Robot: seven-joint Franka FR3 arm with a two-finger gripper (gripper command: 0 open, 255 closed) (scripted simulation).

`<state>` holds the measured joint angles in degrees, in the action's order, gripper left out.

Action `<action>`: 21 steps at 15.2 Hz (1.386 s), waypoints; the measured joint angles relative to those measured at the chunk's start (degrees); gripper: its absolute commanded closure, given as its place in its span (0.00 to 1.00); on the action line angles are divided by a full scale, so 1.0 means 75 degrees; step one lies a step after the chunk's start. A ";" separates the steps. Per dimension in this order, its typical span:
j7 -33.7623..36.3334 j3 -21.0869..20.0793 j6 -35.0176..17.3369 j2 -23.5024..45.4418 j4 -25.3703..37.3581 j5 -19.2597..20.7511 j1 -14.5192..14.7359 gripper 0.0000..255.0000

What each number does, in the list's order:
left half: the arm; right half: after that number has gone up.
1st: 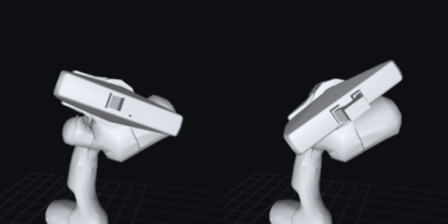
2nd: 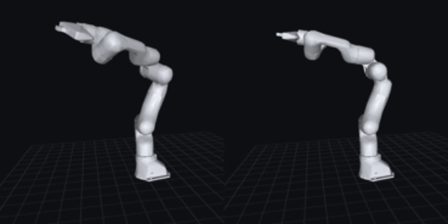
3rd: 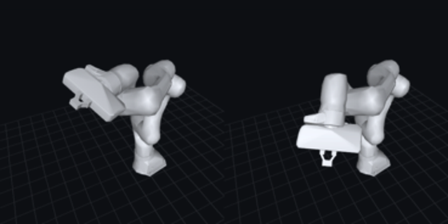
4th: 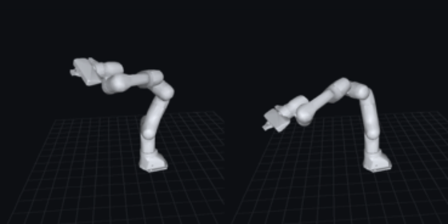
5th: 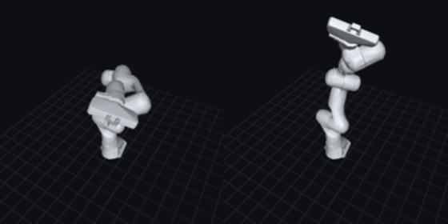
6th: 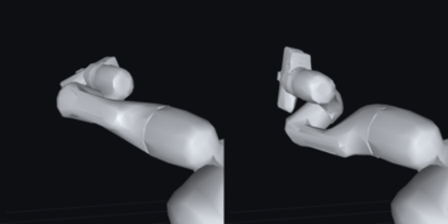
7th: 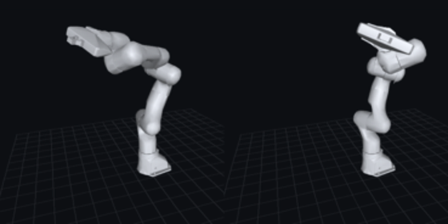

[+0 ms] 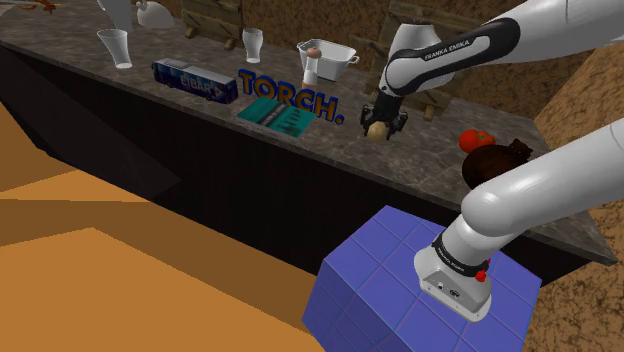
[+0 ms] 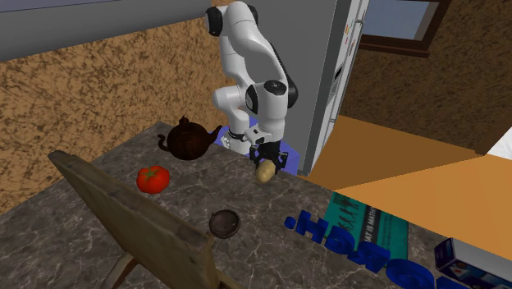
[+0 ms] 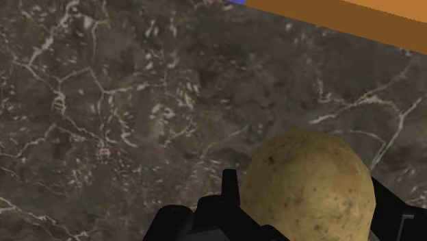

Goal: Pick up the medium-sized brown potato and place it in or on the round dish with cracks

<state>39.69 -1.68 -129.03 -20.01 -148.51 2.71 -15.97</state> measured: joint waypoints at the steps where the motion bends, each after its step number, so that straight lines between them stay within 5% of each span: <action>1: 0.0000 -0.0004 0.0134 -0.0053 0.0081 -0.0008 0.0006 1.00; 10: -0.0122 0.0056 0.1055 -0.0407 0.0652 -0.0021 -0.0015 1.00; 21: -0.1786 0.1158 0.0965 0.1660 0.2705 0.0165 -0.0700 1.00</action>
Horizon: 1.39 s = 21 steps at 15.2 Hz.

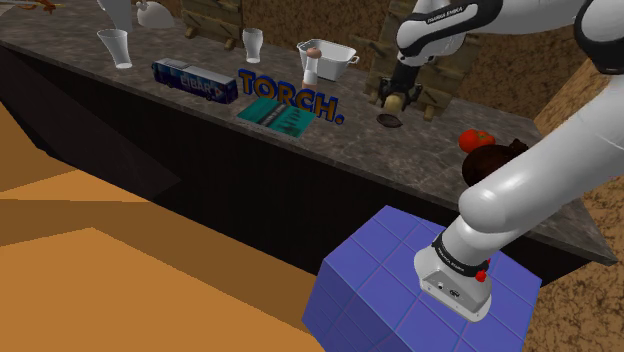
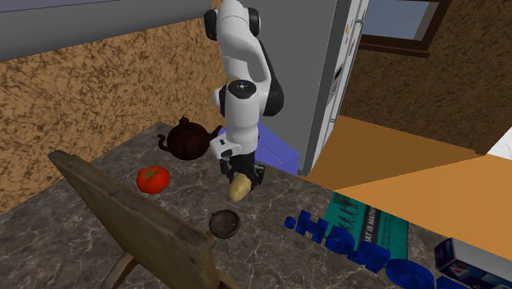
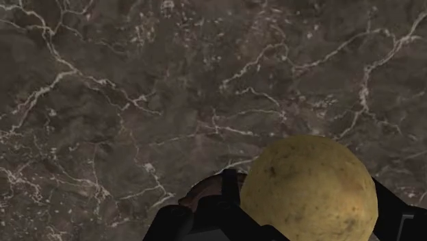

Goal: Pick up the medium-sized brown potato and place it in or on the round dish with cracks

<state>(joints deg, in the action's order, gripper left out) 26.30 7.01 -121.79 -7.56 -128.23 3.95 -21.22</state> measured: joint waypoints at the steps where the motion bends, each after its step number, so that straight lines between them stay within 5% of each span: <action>1: -0.0161 0.0087 0.0028 0.0218 0.0252 -0.0023 -0.0059 1.00; 7: -0.0989 0.0468 0.0079 0.1359 0.1465 -0.0240 -0.0390 1.00; 21: -0.1074 0.0480 -0.1082 0.1968 0.0906 -0.0352 -0.0432 1.00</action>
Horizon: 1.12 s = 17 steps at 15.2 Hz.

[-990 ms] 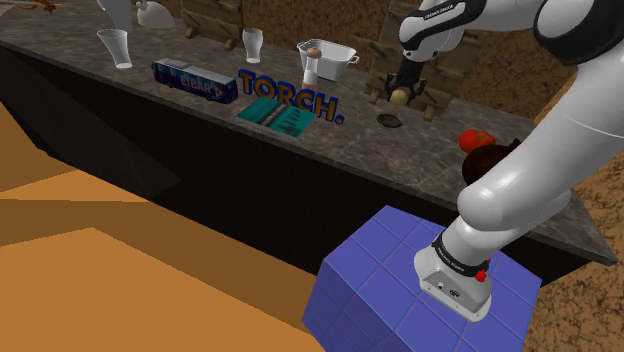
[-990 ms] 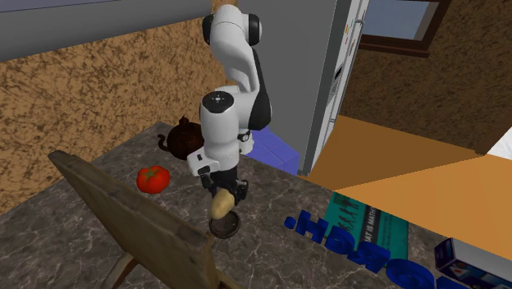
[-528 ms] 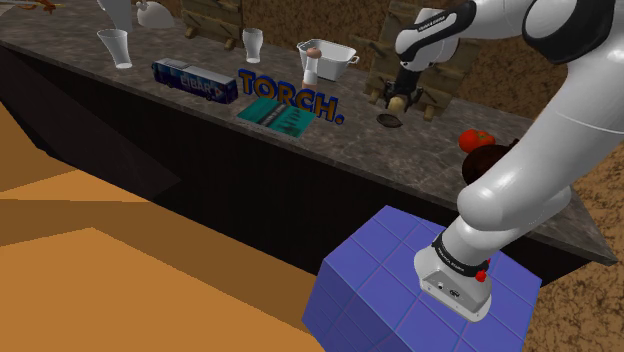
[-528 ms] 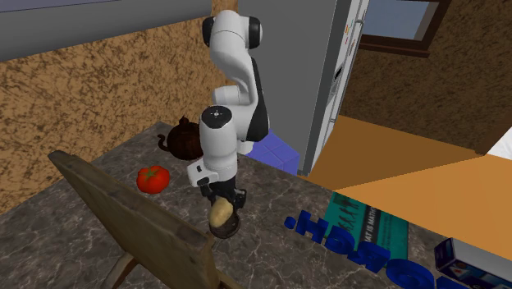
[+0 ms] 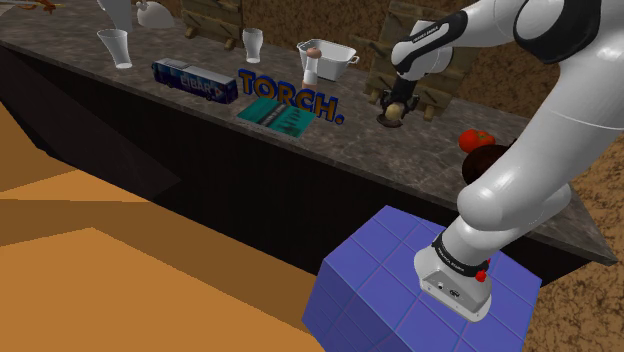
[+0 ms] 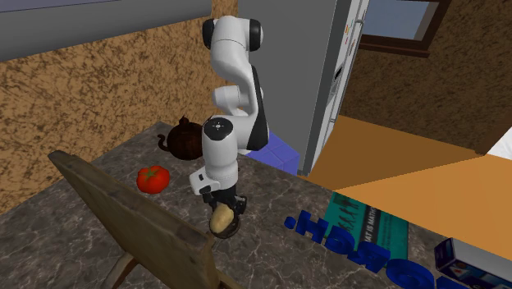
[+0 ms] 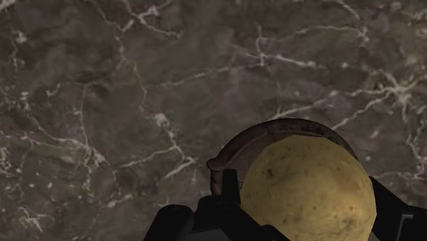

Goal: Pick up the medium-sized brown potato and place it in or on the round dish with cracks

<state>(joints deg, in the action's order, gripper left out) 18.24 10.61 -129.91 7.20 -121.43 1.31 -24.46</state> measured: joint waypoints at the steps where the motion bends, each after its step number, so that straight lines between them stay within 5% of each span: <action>1: 0.0002 -0.0001 -0.0005 0.0004 -0.0001 -0.0001 0.0001 1.00; 4: 0.0003 -0.0001 -0.0010 0.0005 -0.0003 -0.0001 0.0001 1.00; 5: 0.0003 -0.0001 -0.0011 0.0005 -0.0003 -0.0001 0.0001 0.00; 11: 0.0003 -0.0001 -0.0011 0.0005 -0.0003 -0.0001 0.0002 0.00; 17: 0.0055 -0.0002 0.0852 -0.0459 0.0408 0.0087 0.0031 0.00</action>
<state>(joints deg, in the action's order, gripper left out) 18.66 10.59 -123.52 3.76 -118.37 1.96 -24.22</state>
